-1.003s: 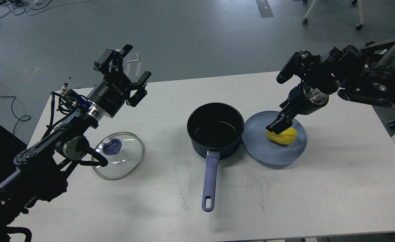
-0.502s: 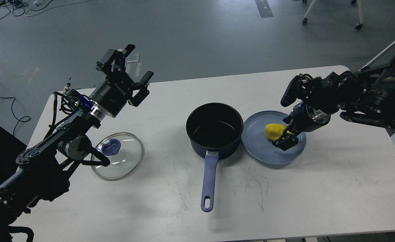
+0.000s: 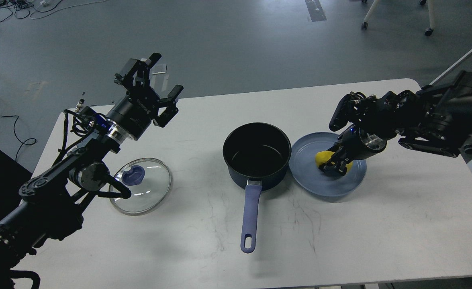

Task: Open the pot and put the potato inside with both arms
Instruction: 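Carry the potato with the right gripper over the open pot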

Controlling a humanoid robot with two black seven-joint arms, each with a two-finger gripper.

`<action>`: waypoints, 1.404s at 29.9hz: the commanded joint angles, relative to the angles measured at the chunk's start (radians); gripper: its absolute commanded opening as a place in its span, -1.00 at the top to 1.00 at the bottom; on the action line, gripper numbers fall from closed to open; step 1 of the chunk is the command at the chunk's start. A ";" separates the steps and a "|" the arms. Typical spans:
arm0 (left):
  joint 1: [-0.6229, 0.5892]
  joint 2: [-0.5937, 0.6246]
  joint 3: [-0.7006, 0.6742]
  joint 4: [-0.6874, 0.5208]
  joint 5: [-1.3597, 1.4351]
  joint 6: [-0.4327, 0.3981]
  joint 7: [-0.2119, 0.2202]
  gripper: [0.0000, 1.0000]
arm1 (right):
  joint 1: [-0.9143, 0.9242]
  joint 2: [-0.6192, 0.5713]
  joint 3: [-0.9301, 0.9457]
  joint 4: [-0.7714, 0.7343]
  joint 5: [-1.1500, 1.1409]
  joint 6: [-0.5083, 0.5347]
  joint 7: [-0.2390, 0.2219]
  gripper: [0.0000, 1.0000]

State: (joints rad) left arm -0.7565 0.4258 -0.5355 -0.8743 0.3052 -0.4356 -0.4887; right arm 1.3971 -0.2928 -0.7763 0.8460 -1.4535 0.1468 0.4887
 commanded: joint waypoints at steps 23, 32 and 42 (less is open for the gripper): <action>-0.001 -0.001 -0.003 -0.005 0.000 0.000 0.000 -0.96 | 0.103 0.141 0.108 0.038 0.360 -0.066 0.000 0.54; -0.001 0.004 -0.003 -0.005 0.000 -0.002 0.000 -0.96 | 0.060 0.170 0.106 -0.001 0.383 -0.075 0.000 0.15; -0.001 -0.001 -0.003 -0.006 -0.002 0.000 0.000 -0.96 | 0.049 0.170 0.104 -0.021 0.383 -0.075 0.000 -0.16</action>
State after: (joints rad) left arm -0.7580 0.4255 -0.5385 -0.8799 0.3050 -0.4371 -0.4887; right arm 1.4469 -0.1234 -0.6718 0.8339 -1.0706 0.0721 0.4887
